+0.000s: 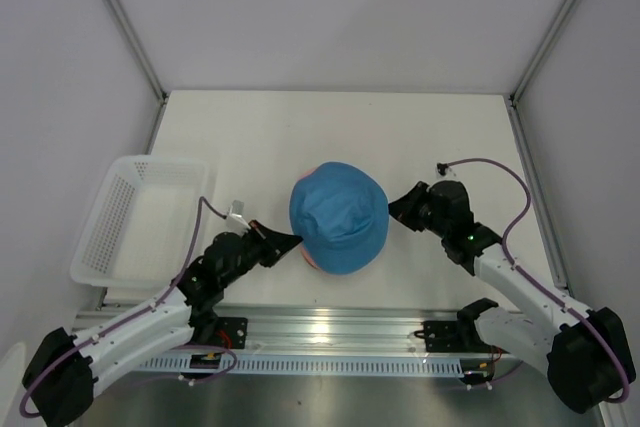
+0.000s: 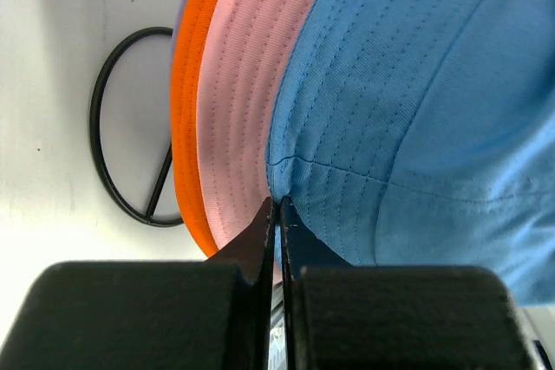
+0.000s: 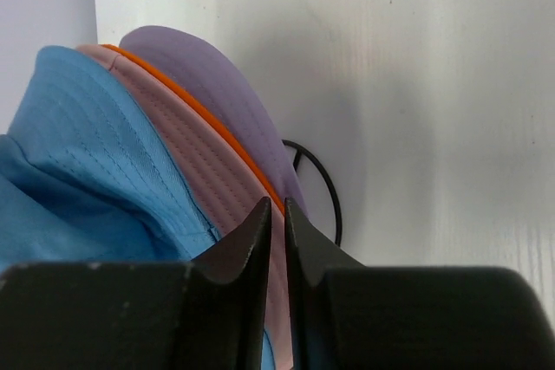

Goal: Stack the hats

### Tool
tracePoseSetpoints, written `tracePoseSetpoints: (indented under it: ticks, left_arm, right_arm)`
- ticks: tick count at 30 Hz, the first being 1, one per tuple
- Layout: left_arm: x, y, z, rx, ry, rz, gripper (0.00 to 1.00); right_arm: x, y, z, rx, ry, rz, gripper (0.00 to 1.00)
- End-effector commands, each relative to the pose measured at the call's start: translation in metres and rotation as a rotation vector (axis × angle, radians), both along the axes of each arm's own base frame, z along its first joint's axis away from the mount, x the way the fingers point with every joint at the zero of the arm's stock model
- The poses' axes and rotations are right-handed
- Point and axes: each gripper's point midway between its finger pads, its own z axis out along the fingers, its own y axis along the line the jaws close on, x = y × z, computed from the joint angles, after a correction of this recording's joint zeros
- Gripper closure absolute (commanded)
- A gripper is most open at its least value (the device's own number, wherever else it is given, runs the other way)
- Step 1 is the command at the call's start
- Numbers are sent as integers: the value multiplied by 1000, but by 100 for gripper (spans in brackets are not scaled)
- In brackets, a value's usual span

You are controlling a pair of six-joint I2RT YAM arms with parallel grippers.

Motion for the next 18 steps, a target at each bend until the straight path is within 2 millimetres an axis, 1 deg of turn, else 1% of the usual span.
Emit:
tracePoseSetpoints:
  ticks: [1, 3, 6, 7, 8, 9, 10, 11, 12, 13, 14, 15, 16, 18]
  left_arm:
    - [-3, 2, -27, 109, 72, -14, 99]
    - [-4, 3, -32, 113, 81, -16, 99]
    - [-2, 3, -21, 99, 38, -14, 99]
    - [-1, 7, -21, 118, 37, 3, 99]
    - [0, 9, -15, 112, 16, 13, 99]
    - [0, 11, -13, 123, 0, 16, 99]
    - [0, 16, -17, 143, 7, 28, 99]
    - [0, 17, -12, 134, -8, 32, 99]
    - [0, 17, -10, 134, -18, 33, 99]
    - [-2, 20, -15, 152, -3, 33, 99]
    - [-2, 20, -15, 151, -5, 33, 99]
    - [-2, 20, -15, 152, -6, 32, 99]
    - [-2, 19, -14, 152, -5, 31, 99]
    - [-1, 17, -14, 152, -4, 23, 99]
  right_arm:
    - [-2, 1, 6, -29, -46, 39, 85]
    - [-4, -1, 3, -35, -43, 38, 80]
    - [-5, -6, 3, -65, -40, 28, 69]
    - [-5, -8, 7, -69, -48, 21, 63]
    - [-4, -13, 9, -77, -58, 10, 58]
    - [-1, -17, 16, -87, -74, 4, 53]
    - [0, -19, 25, -79, -94, 2, 45]
    - [6, -28, 32, -70, -107, -21, 42]
    - [10, -30, 46, -49, -136, -21, 41]
    - [8, -26, 55, -8, -146, 15, 40]
    - [12, -26, 69, 28, -184, 21, 40]
    - [16, -30, 80, 55, -209, 15, 40]
    - [13, -23, 88, 94, -221, 57, 40]
    - [15, -14, 105, 132, -287, 102, 40]
